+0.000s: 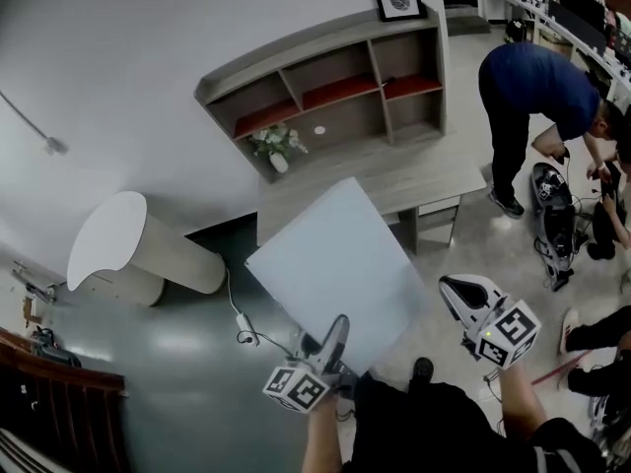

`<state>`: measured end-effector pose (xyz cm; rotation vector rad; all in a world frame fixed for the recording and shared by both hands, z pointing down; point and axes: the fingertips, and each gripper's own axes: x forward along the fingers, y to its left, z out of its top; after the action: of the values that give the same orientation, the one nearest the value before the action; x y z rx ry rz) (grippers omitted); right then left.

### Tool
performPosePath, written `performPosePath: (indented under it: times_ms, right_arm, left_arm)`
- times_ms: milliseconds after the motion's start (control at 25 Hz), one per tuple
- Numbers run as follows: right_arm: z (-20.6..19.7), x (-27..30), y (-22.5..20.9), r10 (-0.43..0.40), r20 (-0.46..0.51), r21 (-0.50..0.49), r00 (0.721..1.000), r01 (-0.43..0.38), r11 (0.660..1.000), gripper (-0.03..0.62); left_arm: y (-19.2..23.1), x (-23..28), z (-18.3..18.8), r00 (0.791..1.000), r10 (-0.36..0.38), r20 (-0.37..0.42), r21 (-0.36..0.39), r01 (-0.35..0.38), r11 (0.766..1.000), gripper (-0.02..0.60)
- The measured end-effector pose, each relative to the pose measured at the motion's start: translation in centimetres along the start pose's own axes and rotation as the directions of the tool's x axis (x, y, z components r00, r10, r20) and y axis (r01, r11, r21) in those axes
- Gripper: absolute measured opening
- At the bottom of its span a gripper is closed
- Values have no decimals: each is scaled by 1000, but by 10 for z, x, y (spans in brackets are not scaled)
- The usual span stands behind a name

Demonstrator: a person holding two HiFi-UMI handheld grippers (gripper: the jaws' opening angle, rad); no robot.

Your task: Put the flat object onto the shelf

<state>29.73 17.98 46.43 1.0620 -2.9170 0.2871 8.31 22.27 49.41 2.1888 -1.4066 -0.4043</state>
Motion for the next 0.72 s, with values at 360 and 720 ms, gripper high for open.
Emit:
performPosePath:
  times_ms: [360,720]
  right_arm:
    - [-10,9,-8,-27,-22,50,999,28,998,11]
    - [-8,64,-12,-44,-53,31,998,45,998,11]
  left_arm:
    - [9,0,9,1000,-14,-5,3,14,1000,298]
    - [60,17,42,1000,-15,19,-22,15,1000,296]
